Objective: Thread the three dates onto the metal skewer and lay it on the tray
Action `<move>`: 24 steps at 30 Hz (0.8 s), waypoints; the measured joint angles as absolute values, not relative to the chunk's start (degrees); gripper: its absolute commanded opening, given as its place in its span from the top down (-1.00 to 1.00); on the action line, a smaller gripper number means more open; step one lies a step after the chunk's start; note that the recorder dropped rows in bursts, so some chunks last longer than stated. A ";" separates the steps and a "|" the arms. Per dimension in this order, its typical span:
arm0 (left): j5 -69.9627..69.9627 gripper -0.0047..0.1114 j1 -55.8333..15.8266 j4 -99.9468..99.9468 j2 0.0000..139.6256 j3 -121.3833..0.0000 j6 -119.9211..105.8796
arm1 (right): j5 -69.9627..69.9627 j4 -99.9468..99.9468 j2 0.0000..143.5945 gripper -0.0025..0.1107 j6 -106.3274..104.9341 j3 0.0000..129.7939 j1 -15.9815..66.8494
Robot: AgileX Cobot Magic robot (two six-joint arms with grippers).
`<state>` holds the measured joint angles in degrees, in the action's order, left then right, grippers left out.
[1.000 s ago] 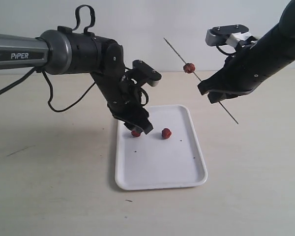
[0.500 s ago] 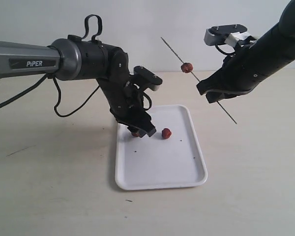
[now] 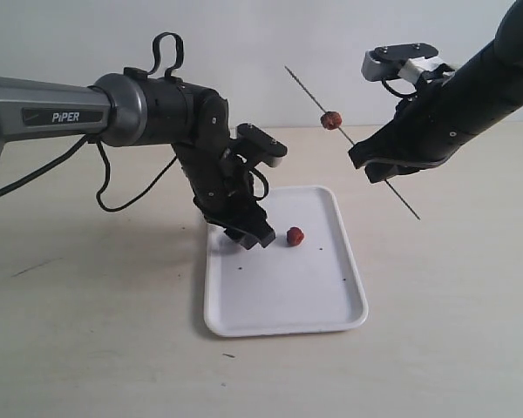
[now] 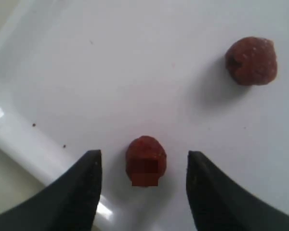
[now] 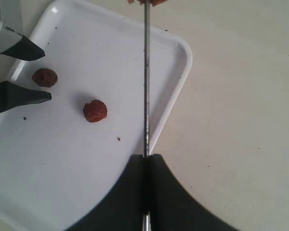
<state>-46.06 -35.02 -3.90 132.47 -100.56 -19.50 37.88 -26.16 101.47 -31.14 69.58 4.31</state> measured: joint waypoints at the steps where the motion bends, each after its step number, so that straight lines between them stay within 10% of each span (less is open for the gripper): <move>1: -46.06 0.01 -35.02 -3.90 132.47 -100.56 -19.50 | 37.88 -26.16 101.47 0.96 -31.14 69.58 4.31; 24: -44.20 0.01 -35.02 -4.57 133.02 -100.56 -18.43 | 37.93 -26.16 101.47 0.96 -31.35 69.58 4.31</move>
